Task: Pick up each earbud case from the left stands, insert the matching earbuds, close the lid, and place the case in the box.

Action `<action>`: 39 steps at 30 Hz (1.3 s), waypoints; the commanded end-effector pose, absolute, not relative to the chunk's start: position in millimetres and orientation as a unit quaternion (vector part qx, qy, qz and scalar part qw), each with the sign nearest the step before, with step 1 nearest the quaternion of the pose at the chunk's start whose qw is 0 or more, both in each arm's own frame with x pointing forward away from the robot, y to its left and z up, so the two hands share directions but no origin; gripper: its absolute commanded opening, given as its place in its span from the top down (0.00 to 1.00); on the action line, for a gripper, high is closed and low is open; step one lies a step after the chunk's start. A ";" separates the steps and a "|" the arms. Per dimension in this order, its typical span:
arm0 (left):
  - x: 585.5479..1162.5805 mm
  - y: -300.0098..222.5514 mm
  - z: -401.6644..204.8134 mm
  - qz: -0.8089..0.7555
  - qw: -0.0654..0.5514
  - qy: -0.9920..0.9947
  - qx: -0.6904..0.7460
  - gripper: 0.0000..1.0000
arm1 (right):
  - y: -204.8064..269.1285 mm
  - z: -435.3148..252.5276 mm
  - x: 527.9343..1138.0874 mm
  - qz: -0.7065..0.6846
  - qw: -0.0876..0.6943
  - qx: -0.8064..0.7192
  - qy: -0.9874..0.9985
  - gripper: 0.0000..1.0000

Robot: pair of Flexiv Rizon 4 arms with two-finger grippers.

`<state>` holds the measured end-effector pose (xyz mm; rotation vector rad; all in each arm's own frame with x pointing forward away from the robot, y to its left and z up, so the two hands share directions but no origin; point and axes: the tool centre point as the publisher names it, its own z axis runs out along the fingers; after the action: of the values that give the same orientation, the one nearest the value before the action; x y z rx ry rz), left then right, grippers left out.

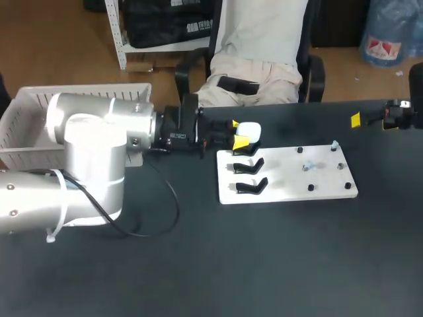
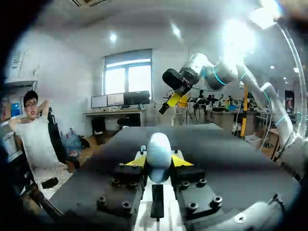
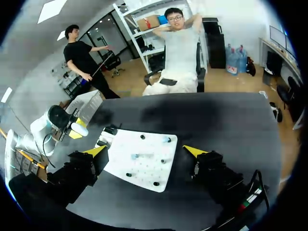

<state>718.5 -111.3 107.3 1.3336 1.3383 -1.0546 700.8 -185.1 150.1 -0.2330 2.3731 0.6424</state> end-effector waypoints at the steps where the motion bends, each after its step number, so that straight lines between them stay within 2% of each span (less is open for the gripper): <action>1: 714.1 -110.9 107.5 -0.402 0.499 0.566 0.519 1.00 | -185.6 149.9 700.6 0.246 0.330 -0.090 0.907 0.00; 25: 708.7 -117.1 107.3 -0.408 0.495 0.558 0.527 1.00 | -185.6 149.9 700.6 0.246 0.330 -0.090 0.907 0.00; 39: 698.1 -131.3 108.0 -0.439 0.483 0.537 0.535 1.00 | -158.0 158.9 657.4 0.224 0.343 -0.148 0.900 0.00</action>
<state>696.4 -130.4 110.7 1.3035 1.3143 -1.0651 670.8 -164.5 154.9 -0.3974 2.3402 0.6346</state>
